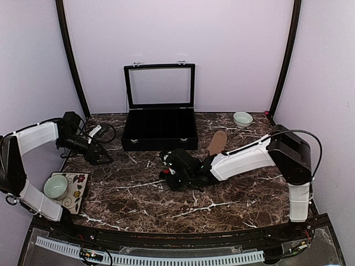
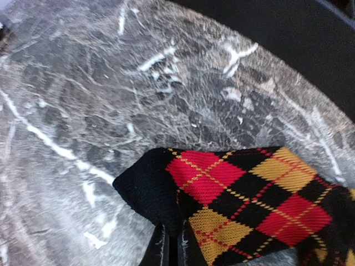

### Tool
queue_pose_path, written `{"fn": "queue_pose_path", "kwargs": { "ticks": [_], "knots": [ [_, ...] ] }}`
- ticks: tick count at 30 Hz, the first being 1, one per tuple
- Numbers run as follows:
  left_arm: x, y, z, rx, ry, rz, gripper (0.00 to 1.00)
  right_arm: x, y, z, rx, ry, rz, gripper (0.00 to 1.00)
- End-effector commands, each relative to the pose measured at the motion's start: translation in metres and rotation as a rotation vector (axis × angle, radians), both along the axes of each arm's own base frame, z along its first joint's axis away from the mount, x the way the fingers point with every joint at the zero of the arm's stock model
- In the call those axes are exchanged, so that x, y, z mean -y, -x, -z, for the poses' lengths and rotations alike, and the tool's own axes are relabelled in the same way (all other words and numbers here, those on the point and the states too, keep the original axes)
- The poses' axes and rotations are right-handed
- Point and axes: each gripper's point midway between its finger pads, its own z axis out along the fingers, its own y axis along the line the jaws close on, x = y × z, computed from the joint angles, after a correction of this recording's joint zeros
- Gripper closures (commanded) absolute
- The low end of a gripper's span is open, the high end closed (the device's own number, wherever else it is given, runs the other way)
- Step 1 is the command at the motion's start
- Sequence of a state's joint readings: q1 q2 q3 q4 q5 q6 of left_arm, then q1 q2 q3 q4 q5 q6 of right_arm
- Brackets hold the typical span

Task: Roll the socks
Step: Pick up the sock from the center of the board.

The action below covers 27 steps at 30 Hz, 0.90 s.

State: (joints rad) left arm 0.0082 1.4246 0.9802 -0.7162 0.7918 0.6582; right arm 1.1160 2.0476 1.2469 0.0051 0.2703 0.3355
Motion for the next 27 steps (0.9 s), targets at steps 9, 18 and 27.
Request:
{"fn": "queue_pose_path", "kwargs": {
  "ticks": [9,18,27],
  "knots": [
    [0.006,0.004,-0.014,-0.002,0.046,0.011,0.01,0.01,-0.059,-0.207,0.174,-0.309,0.003,1.0],
    [0.005,0.005,-0.012,0.0,0.033,0.012,0.01,0.024,-0.134,-0.279,0.313,-0.327,0.067,1.0],
    [0.002,0.004,-0.014,0.012,0.014,0.005,0.01,0.029,-0.19,-0.353,0.521,-0.3,0.152,1.0]
  ]
}}
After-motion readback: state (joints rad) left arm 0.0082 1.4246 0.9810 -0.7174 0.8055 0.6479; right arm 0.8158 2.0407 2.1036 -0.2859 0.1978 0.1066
